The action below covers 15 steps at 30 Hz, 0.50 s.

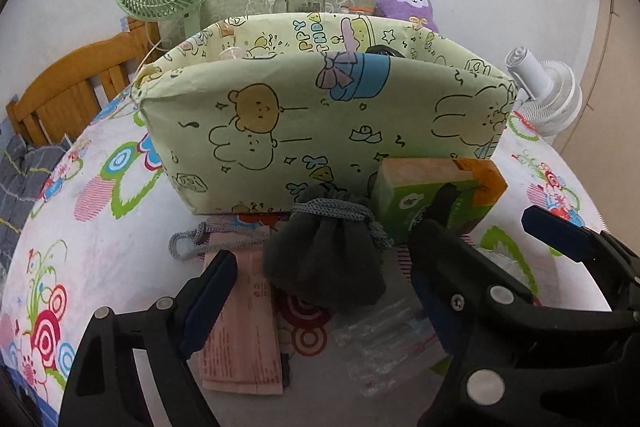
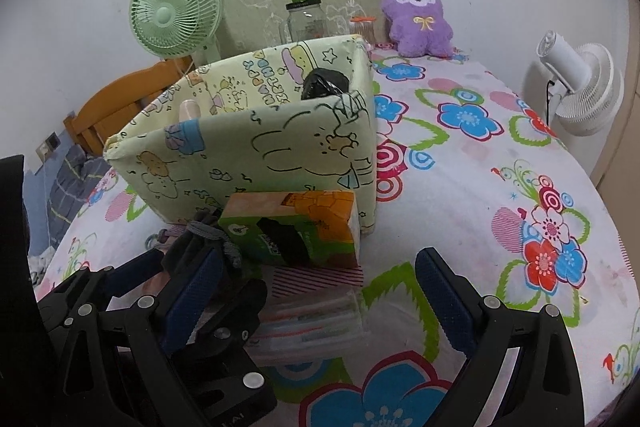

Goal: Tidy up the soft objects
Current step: 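Grasp the grey drawstring pouch with the left tool while the right tool grasps the green tissue box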

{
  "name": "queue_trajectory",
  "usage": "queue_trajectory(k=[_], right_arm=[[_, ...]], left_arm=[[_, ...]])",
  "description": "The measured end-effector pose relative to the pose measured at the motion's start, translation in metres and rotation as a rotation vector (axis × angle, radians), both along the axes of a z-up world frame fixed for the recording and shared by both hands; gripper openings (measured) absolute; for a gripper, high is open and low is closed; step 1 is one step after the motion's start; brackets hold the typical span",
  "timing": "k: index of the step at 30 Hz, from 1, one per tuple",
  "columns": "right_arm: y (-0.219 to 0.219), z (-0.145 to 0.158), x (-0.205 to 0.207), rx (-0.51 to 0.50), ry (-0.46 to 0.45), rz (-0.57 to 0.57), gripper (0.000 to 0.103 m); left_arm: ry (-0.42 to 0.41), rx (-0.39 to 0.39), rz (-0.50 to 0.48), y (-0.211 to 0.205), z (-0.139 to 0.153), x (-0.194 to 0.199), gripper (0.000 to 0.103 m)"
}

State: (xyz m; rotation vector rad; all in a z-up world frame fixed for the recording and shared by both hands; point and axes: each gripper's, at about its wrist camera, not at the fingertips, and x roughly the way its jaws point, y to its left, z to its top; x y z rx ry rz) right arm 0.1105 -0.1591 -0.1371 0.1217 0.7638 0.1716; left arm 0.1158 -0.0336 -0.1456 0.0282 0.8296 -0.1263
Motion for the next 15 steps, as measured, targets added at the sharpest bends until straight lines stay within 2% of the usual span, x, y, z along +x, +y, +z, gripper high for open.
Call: queue_trajectory(k=[8,11,13,15], right_arm=[[-0.0056,-0.0063,0.0068,0.015,0.019,-0.008,0.099],[-0.0057,-0.0065,0.0078,0.012,0.021,-0.008,0.099],[-0.0047,-0.0072,0.008,0.01,0.024,-0.002,0.099],[-0.0041,-0.0076,0.008,0.007,0.026,0.0,0.099]], left_arm=[[-0.004,0.02,0.005,-0.0028,-0.0024,0.0035,0.085],[-0.011,0.032,0.017,-0.0032,-0.0025,0.0041,0.076],[-0.017,0.046,0.025,-0.0038,-0.0026,0.004,0.067],[-0.015,0.054,0.032,-0.0041,-0.0025,0.0046,0.064]])
